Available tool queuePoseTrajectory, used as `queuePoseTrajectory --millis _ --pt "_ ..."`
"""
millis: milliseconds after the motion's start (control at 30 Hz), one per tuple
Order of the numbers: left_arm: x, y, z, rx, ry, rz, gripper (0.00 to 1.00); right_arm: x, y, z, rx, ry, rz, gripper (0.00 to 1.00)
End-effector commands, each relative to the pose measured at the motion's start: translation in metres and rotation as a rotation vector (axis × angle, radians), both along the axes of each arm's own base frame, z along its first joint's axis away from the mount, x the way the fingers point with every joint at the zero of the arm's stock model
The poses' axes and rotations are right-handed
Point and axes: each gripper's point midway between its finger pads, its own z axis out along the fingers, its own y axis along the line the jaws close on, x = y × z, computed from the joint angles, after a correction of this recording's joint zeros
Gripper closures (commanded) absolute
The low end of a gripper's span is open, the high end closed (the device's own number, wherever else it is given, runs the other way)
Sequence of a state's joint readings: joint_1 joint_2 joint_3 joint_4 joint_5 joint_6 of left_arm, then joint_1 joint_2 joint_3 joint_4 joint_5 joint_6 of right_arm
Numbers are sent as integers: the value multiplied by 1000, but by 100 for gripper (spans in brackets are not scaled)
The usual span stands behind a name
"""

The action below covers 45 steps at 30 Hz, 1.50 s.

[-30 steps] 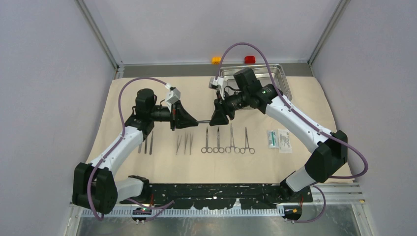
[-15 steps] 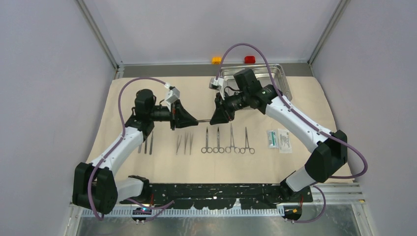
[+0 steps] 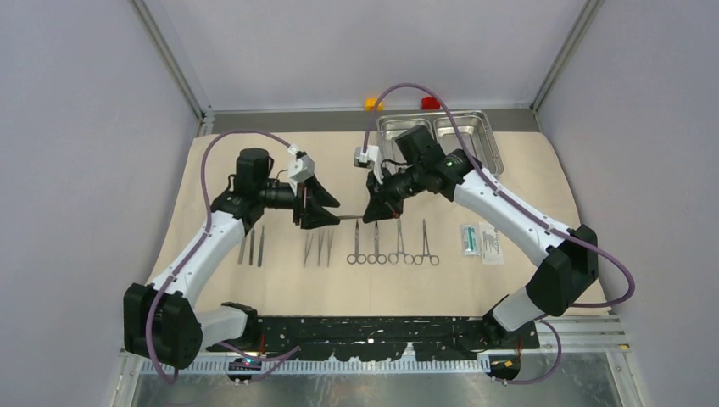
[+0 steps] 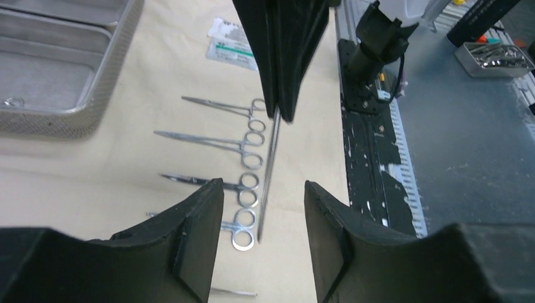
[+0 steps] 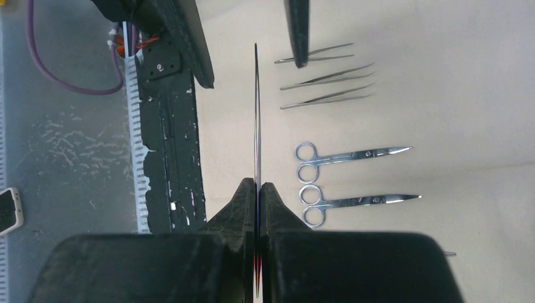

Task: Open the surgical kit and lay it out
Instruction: Place the medical item in the surgical kit.

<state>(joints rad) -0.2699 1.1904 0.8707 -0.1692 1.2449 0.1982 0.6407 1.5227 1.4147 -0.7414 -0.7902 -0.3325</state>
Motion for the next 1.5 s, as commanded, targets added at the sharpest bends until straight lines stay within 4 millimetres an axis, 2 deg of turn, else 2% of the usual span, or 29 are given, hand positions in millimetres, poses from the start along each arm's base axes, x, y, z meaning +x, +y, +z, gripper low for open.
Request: queuePoseTrajectory --millis 0,133,367,500,733,1067,1267,1333,1400,1467 --pt "-5 -7 4 63 -81 -58 47 -2 10 13 -3 -89 36 100" --pt "-8 -17 -5 115 -76 -106 48 -3 16 14 -8 -89 39 100" --pt "-8 -24 -6 114 -81 -130 62 -6 17 14 -8 -90 38 99" --pt "-11 -28 -8 113 -70 -151 65 -5 17 12 -12 -84 36 100" --pt "-9 -33 -2 99 -60 -156 69 -5 19 8 -19 -73 39 99" --pt "-9 -33 -5 94 -49 -153 78 -6 17 7 -23 -74 39 99" --pt "-10 -34 -3 90 -47 -155 94 -6 17 4 -30 -67 38 100" --pt "-11 -33 -3 91 -40 -154 100 -5 17 4 -33 -66 35 98" --pt "-11 -32 -4 95 -39 -145 100 -4 17 4 -37 -70 30 94" --pt "-12 -29 -6 116 -39 -120 100 -1 16 4 -46 -80 16 86"
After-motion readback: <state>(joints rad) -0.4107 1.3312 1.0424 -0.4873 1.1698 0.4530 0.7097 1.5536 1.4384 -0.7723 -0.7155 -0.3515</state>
